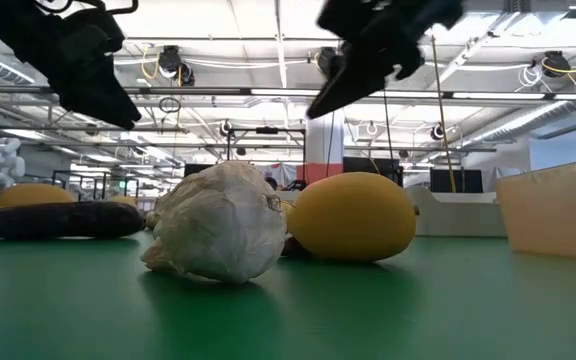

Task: Sort produce into baskets
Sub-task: Put the lemon into the left white bin

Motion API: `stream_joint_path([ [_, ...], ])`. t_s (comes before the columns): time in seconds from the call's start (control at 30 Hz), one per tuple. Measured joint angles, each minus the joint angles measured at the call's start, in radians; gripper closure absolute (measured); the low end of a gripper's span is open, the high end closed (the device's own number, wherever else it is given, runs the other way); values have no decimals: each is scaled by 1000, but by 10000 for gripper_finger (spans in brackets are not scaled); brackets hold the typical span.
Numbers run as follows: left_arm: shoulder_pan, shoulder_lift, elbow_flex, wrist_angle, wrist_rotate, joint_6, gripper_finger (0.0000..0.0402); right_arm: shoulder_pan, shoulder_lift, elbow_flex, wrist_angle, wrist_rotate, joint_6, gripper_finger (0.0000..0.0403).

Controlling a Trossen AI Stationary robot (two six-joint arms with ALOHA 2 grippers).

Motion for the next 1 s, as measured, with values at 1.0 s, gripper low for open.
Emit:
stream_joint_path([
  [1.0,35,0,4,3,109,84,150,-42,561,514,-351,126,-272,60],
])
